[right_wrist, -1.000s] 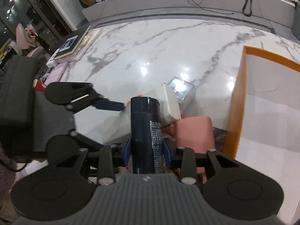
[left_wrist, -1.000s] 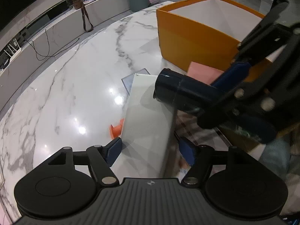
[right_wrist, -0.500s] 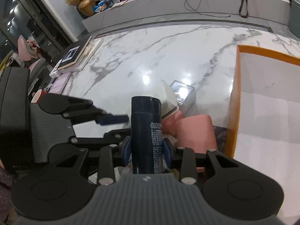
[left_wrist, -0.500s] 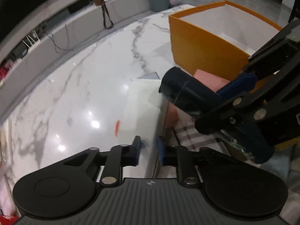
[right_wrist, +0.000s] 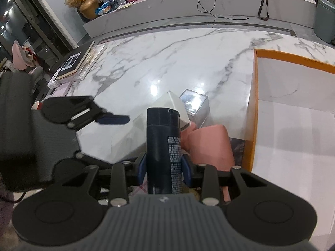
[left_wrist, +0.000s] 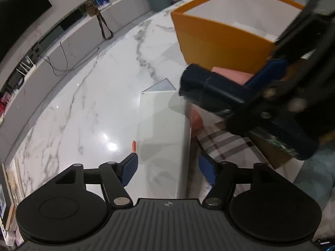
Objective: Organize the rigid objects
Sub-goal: 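Grasp the white flat box with the left gripper while the right gripper holds the black can, then carry the white box with the left gripper while the right gripper carries the can over the shoebox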
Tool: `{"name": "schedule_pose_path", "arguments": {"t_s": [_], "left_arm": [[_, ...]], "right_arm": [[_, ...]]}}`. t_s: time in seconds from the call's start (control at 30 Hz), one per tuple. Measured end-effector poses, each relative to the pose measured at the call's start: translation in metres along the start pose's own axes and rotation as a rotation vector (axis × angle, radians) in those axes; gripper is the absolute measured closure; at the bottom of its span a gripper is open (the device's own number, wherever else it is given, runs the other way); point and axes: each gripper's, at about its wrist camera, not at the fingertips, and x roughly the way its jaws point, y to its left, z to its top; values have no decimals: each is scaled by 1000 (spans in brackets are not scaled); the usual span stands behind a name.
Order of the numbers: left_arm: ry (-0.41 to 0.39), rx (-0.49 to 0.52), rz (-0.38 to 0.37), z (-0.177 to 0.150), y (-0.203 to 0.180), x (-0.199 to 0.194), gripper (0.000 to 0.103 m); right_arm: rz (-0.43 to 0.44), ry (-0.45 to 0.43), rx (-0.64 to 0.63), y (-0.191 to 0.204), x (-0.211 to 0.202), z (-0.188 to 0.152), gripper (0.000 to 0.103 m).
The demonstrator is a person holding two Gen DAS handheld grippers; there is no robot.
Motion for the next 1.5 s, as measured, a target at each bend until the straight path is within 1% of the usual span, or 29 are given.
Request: {"name": "schedule_pose_path", "arguments": {"t_s": [0.1,0.23,0.3,0.4,0.5,0.63,0.73,0.83,0.93,1.03,1.1,1.2,1.37,1.5], "left_arm": [[13,5,-6,2,5,11,22],[10,17,20,1,4,21,22],[3,24,51,-1,0,23,29],[6,47,106,-4,-8,27,31],[7,30,122,-5,-11,25,32],[18,7,124,-11,-13,20,32],[13,-29,122,-16,-13,12,32],[11,-87,102,-20,-10,2,32],[-4,-175,70,-25,-3,-12,32],[-21,-248,53,-29,2,-28,32],[-38,-297,30,-29,4,-40,32],[-62,-364,-1,-23,5,-58,32],[-111,-443,-48,-9,4,-95,32],[-150,-464,-68,9,-1,-120,32]], "right_arm": [[4,-2,1,-2,1,1,68],[2,8,16,-7,7,2,68],[9,10,18,-7,10,3,68],[8,12,22,-5,15,3,68],[1,7,4,-3,16,1,68],[10,6,11,-4,13,0,68],[10,2,13,-5,10,0,68],[12,-5,25,-6,6,0,69],[16,-17,37,-6,0,-1,69],[11,-38,34,-4,-9,-1,69],[8,-63,37,-2,-17,-1,69],[12,-104,30,3,-32,1,69],[12,-187,15,12,-65,3,69],[3,-272,5,11,-102,7,69]]}}
